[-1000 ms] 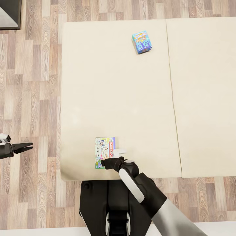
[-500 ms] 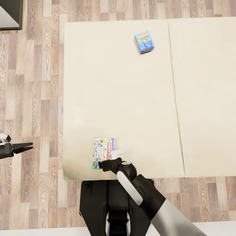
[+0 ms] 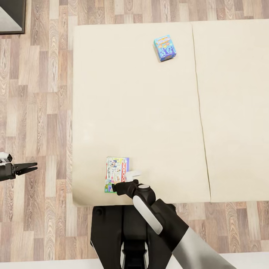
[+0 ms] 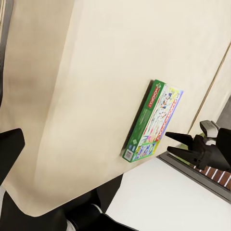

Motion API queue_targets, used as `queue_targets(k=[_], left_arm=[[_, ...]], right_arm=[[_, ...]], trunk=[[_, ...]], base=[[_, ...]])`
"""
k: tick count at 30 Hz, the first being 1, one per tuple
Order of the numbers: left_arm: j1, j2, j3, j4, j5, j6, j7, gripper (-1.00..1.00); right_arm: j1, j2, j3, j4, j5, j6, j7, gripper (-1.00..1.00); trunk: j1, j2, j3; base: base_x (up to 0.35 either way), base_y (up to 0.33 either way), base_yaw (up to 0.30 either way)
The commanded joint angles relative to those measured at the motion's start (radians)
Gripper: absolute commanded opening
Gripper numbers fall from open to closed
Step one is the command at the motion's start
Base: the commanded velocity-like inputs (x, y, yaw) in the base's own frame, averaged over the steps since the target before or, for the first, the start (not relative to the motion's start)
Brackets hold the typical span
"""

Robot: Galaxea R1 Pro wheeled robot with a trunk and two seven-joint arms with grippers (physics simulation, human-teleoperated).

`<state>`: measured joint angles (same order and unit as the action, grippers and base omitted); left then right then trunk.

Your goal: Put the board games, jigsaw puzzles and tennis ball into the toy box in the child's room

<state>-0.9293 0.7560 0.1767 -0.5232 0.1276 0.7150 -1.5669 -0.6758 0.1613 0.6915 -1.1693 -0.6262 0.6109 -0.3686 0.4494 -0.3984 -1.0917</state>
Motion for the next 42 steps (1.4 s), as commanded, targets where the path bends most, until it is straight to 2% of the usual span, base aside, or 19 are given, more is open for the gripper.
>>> queue_targets(k=[1,32,35,42], left_arm=[[0.000,0.000,0.000,0.000,0.000,0.011,-0.004,1.00],[0.000,0.000,0.000,0.000,0.000,0.011,-0.004,1.00],[0.000,0.000,0.000,0.000,0.000,0.011,-0.004,1.00],[0.000,0.000,0.000,0.000,0.000,0.011,-0.004,1.00]], right_arm=[[-0.001,0.000,0.002,-0.001,-0.010,0.001,-0.010,1.00],[-0.001,-0.004,-0.001,0.007,-0.006,-0.018,-0.012,1.00],[-0.001,-0.004,-0.003,0.009,0.011,-0.019,-0.013,1.00],[0.000,-0.001,-0.009,0.013,0.109,-0.020,-0.015,1.00]], trunk=[[0.001,-0.002,-0.001],[0.001,-0.002,-0.001],[0.001,-0.002,-0.001],[0.001,-0.002,-0.001]], base=[[0.000,0.000,0.000],[0.018,0.026,0.000],[0.000,0.000,0.000],[0.000,0.000,0.000]])
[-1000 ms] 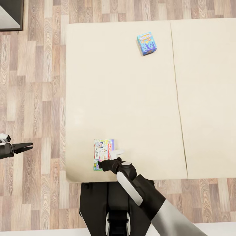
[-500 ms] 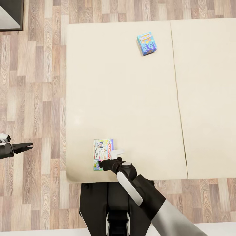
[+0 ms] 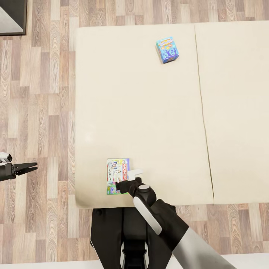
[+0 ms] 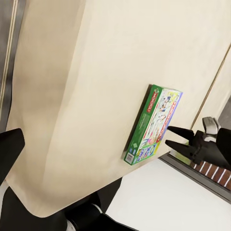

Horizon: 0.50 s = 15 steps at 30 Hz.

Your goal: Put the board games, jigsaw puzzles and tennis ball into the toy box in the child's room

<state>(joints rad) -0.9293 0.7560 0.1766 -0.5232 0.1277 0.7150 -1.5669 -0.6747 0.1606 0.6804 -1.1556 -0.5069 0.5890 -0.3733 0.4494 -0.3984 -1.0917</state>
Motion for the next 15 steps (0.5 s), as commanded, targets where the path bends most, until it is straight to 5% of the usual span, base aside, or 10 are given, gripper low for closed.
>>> queue_targets(k=[1,15], left_arm=[[0.000,0.000,0.000,0.000,0.000,0.011,-0.004,1.00],[0.000,0.000,0.000,0.000,0.000,0.011,-0.004,1.00]], right_arm=[[-0.001,0.000,0.002,-0.001,-0.006,0.002,-0.010,1.00],[0.000,0.001,0.000,0.000,0.010,0.000,-0.008,1.00]], trunk=[[0.001,-0.002,-0.001],[0.001,-0.002,-0.001]], base=[[0.000,0.000,0.000],[0.000,0.000,0.000]])
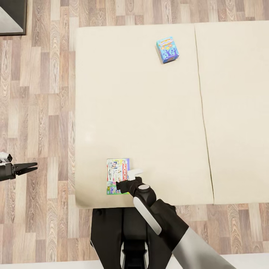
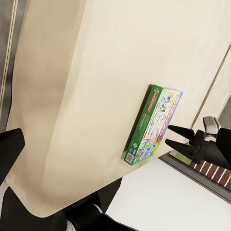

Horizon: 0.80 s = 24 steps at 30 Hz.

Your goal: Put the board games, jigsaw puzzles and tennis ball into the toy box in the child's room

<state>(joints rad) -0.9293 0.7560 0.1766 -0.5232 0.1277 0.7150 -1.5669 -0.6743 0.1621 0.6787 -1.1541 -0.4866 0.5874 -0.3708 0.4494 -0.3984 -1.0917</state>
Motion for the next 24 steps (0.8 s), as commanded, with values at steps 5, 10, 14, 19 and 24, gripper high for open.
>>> queue_targets(k=[5,10,14,19,24], left_arm=[[0.000,0.000,0.000,0.000,0.000,0.011,-0.004,1.00],[0.000,0.000,0.000,0.000,0.000,0.011,-0.004,1.00],[0.000,0.000,0.000,0.000,0.000,0.011,-0.004,1.00],[0.000,0.000,0.000,0.000,0.000,0.011,-0.004,1.00],[0.000,0.000,0.000,0.000,0.000,0.011,-0.004,1.00]], right_arm=[[-0.001,-0.001,0.002,-0.001,-0.012,-0.031,-0.009,1.00],[-0.001,0.000,0.002,0.003,-0.013,-0.061,-0.007,1.00],[-0.002,0.004,0.002,0.030,-0.013,-0.067,-0.007,1.00],[-0.002,0.011,0.003,0.072,-0.010,-0.080,-0.006,1.00],[-0.003,0.012,0.004,0.086,-0.010,-0.098,-0.007,1.00]], trunk=[[0.001,-0.002,-0.001],[0.001,-0.002,-0.001],[0.001,-0.002,-0.001],[0.001,-0.002,-0.001],[0.001,-0.002,-0.001]], base=[[0.000,0.000,0.000],[0.000,0.000,0.000],[0.000,0.000,0.000],[0.000,0.000,0.000],[0.000,0.000,0.000]])
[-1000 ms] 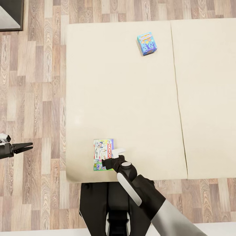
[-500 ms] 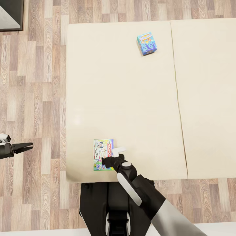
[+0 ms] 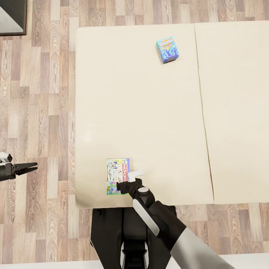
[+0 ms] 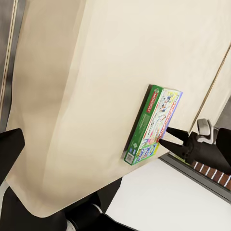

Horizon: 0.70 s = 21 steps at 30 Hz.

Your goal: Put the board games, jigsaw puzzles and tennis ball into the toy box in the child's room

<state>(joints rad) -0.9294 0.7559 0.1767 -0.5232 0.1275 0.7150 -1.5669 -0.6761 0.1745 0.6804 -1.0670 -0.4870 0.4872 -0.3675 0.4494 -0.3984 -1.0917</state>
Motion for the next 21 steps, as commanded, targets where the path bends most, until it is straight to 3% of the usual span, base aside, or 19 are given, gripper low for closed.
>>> queue_targets(k=[1,21], left_arm=[[0.000,0.000,0.000,0.000,0.000,0.011,-0.004,1.00],[0.000,0.000,0.000,0.000,0.000,0.011,-0.004,1.00]], right_arm=[[-0.001,0.000,0.002,0.000,-0.011,0.000,-0.009,1.00],[-0.001,0.000,0.003,0.002,-0.008,-0.004,-0.010,1.00]], trunk=[[0.001,-0.002,-0.001],[0.001,-0.002,-0.001]], base=[[0.000,0.000,0.000],[0.000,0.019,0.000]])
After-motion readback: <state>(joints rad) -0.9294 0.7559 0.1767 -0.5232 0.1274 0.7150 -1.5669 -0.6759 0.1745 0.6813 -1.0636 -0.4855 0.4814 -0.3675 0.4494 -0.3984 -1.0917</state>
